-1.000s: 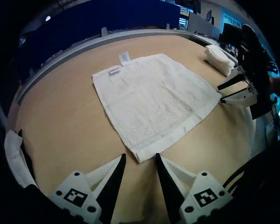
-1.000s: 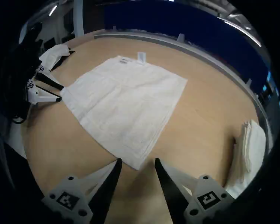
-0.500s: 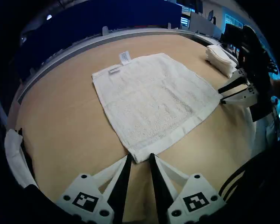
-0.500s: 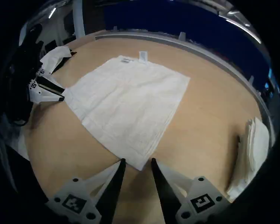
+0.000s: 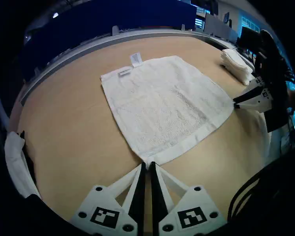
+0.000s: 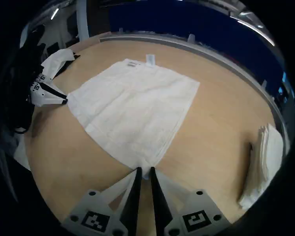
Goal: Fold towel
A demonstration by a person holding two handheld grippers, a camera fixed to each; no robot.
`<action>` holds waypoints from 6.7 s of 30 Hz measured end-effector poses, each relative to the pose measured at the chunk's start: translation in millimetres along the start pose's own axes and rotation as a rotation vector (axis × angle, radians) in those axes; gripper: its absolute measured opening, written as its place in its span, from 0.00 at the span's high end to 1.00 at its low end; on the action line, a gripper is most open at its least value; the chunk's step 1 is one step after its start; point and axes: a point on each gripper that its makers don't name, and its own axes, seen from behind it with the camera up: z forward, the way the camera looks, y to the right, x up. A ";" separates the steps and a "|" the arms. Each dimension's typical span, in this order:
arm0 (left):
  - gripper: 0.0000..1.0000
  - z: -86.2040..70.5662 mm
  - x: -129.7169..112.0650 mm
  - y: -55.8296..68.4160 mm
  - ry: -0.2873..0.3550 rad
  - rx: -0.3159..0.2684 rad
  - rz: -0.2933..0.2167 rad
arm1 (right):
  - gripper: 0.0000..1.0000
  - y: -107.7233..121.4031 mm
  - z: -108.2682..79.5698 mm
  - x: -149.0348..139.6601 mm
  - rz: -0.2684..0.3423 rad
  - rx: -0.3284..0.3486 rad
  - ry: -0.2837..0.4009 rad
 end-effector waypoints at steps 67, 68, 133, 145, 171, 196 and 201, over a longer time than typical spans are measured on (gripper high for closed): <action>0.93 -74.9 94.8 -20.5 0.170 -0.014 -0.297 | 0.85 24.8 -83.3 123.9 -0.028 -0.046 0.155; 0.93 -72.0 96.5 -22.6 0.169 -0.014 -0.303 | 0.85 27.6 -79.9 126.5 -0.027 -0.047 0.153; 0.06 23.7 112.4 -92.4 0.096 0.088 -0.322 | 0.01 87.3 25.5 131.7 0.196 -0.179 0.105; 0.06 2.2 84.1 -84.2 0.075 0.113 -0.338 | 0.01 74.3 17.2 112.7 0.153 -0.161 0.084; 0.06 -44.0 24.3 -78.8 0.071 0.184 -0.449 | 0.14 38.1 21.7 58.9 0.007 -0.027 -0.027; 0.06 -68.7 2.7 -78.2 0.076 0.209 -0.490 | 0.77 34.6 29.6 47.0 -0.022 0.032 -0.081; 0.06 -69.6 -1.4 -76.3 0.071 0.209 -0.493 | 0.93 36.7 29.4 48.4 -0.043 0.018 -0.073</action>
